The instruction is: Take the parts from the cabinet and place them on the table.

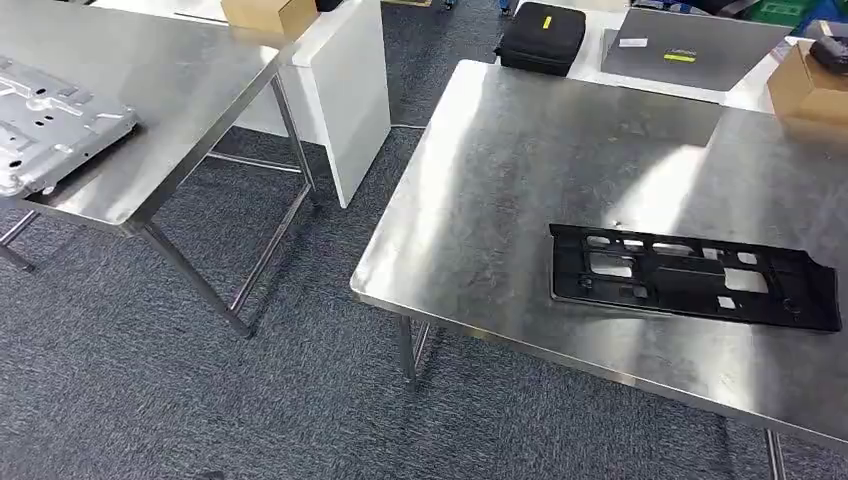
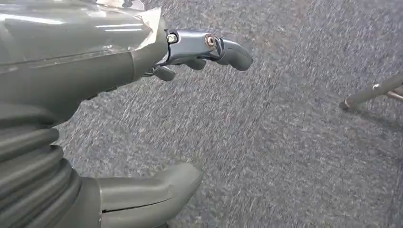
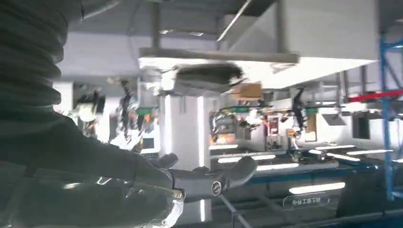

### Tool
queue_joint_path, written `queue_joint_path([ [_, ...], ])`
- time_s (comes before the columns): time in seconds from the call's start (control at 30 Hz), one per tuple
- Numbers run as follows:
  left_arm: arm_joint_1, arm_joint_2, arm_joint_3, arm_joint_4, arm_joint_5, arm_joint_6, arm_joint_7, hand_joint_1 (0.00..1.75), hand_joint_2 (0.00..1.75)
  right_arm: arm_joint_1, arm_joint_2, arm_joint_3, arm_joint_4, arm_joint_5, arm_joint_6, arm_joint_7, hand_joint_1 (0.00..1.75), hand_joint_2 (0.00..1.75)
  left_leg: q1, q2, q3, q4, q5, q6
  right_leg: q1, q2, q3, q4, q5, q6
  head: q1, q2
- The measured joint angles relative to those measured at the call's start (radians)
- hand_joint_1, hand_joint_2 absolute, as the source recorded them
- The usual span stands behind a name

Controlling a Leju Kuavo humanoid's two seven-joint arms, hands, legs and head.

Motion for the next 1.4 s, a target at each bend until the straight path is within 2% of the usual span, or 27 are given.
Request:
queue_joint_path([
  [0.13, -0.005, -0.012, 0.001, 0.008, 0.006, 0.007, 0.0, 0.0, 1.75, 0.101, 0.066, -0.161, -0.031, 0.09, -0.053, -0.017, 0.0, 1.75, -0.001, 0.001, 0.003, 0.0, 0.0, 0.0, 0.0, 0.0, 0.0, 0.0, 0.0, 0.0, 0.0, 0.0],
  [0.2, -0.011, -0.016, 0.001, 0.01, 0.006, 0.01, 0.0, 0.0, 1.75, 0.148, 0.107, -0.23, -0.04, 0.117, -0.104, -0.048, 0.0, 1.75, -0.001, 0.0, 0.003, 0.0, 0.001, 0.001, 0.0, 0.0, 0.0, 0.0, -0.001, 0.001, 0.0, 0.0],
  [0.3, -0.02, -0.02, 0.002, 0.01, 0.009, 0.013, 0.0, 0.0, 1.75, 0.201, 0.213, -0.36, -0.098, 0.161, -0.144, -0.128, 0.0, 1.75, -0.001, 0.0, 0.004, 0.001, 0.001, 0.001, 0.0, 0.0, 0.002, 0.0, -0.002, 0.002, 0.0, 0.0],
  [0.4, -0.028, -0.023, 0.009, 0.01, 0.022, 0.017, 0.0, 0.0, 1.75, 0.232, 0.346, -0.498, -0.169, 0.237, -0.128, -0.203, 0.0, 1.75, -0.001, 0.0, 0.004, 0.001, 0.001, 0.001, 0.0, 0.0, 0.002, 0.0, -0.002, 0.002, 0.001, 0.0],
  [0.5, -0.031, -0.023, 0.012, 0.01, 0.029, 0.018, 0.0, 0.0, 1.75, 0.252, 0.456, -0.601, -0.219, 0.283, -0.125, -0.243, 0.0, 1.75, -0.001, 0.001, 0.005, 0.001, 0.001, 0.001, 0.0, 0.0, 0.001, 0.0, -0.002, 0.003, 0.0, 0.0],
  [0.6, -0.031, -0.025, 0.015, 0.01, 0.03, 0.021, 0.0, 0.0, 1.75, 0.26, 0.543, -0.674, -0.256, 0.305, -0.139, -0.278, 0.0, 1.75, -0.001, 0.004, 0.005, 0.001, 0.001, 0.0, 0.0, 0.002, 0.001, 0.0, -0.002, 0.002, 0.001, 0.0],
  [0.7, -0.031, -0.032, 0.017, 0.01, 0.031, 0.031, 0.0, 0.0, 1.75, 0.26, 0.656, -0.751, -0.298, 0.335, -0.203, -0.342, 0.0, 1.75, -0.001, 0.006, 0.005, 0.0, 0.001, 0.0, 0.0, 0.005, 0.001, 0.0, -0.002, 0.002, 0.001, 0.0],
  [0.83, -0.031, -0.045, 0.021, 0.014, 0.034, 0.046, 0.0, 0.0, 1.75, 0.25, 0.809, -0.812, -0.309, 0.381, -0.324, -0.419, 0.0, 1.75, 0.0, 0.01, 0.006, 0.0, 0.0, -0.001, 0.0, 0.008, 0.001, 0.0, -0.002, 0.002, 0.001, 0.0],
  [0.93, -0.031, -0.053, 0.028, 0.018, 0.034, 0.053, 0.0, 0.0, 1.75, 0.235, 0.896, -0.844, -0.302, 0.415, -0.342, -0.452, 0.0, 1.75, -0.001, 0.012, 0.007, 0.0, 0.0, -0.001, 0.0, 0.01, 0.001, 0.0, -0.002, 0.002, 0.001, 0.0],
  [1.07, -0.03, -0.058, 0.031, 0.022, 0.033, 0.053, 0.0, 0.0, 1.75, 0.195, 0.987, -0.918, -0.236, 0.446, -0.347, -0.506, 0.0, 1.75, -0.001, 0.013, 0.008, 0.0, 0.0, -0.003, 0.0, 0.012, 0.001, 0.0, -0.002, 0.002, 0.0, 0.0],
  [1.2, -0.031, -0.059, 0.031, 0.023, 0.028, 0.051, 0.0, 0.0, 1.75, 0.163, 1.024, -0.977, -0.071, 0.49, -0.346, -0.426, 0.0, 1.75, 0.0, 0.013, 0.008, 0.0, 0.0, -0.003, 0.001, 0.012, 0.002, 0.0, -0.002, 0.002, 0.0, 0.0],
  [1.33, -0.031, -0.059, 0.031, 0.023, 0.022, 0.048, 0.0, 0.0, 1.75, 0.148, 1.043, -1.008, 0.042, 0.491, -0.346, -0.402, 0.0, 1.75, -0.001, 0.013, 0.008, 0.0, 0.0, -0.003, 0.0, 0.012, 0.002, 0.0, -0.002, 0.002, 0.001, 0.0],
  [1.4, -0.032, -0.059, 0.031, 0.023, 0.013, 0.045, 0.0, 0.0, 1.75, 0.139, 1.044, -1.02, 0.098, 0.498, -0.345, -0.355, 0.0, 1.75, -0.001, 0.013, 0.008, 0.0, 0.0, -0.003, 0.0, 0.012, 0.002, 0.0, -0.002, 0.002, 0.001, 0.0],
])
